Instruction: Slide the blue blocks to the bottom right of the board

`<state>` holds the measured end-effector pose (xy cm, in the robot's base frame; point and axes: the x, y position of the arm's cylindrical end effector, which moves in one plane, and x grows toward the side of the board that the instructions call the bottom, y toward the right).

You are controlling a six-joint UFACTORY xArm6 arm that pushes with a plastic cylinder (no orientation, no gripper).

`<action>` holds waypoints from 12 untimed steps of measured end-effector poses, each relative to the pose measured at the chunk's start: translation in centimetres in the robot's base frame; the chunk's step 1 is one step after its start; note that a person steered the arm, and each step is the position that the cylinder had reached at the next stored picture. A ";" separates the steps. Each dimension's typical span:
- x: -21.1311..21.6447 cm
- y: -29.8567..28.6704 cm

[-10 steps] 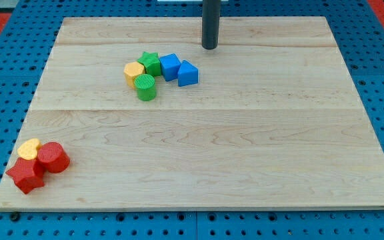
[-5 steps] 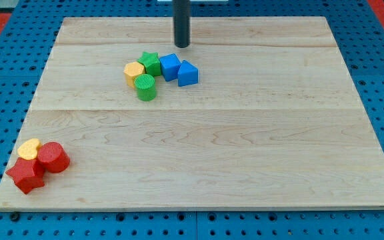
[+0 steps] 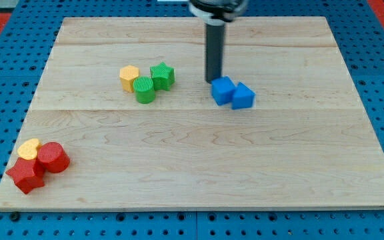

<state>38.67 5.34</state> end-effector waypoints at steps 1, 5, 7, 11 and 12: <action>2.5 5.4; 6.9 14.4; 3.7 3.4; 7.0 -1.5; 9.3 4.4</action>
<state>47.95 9.73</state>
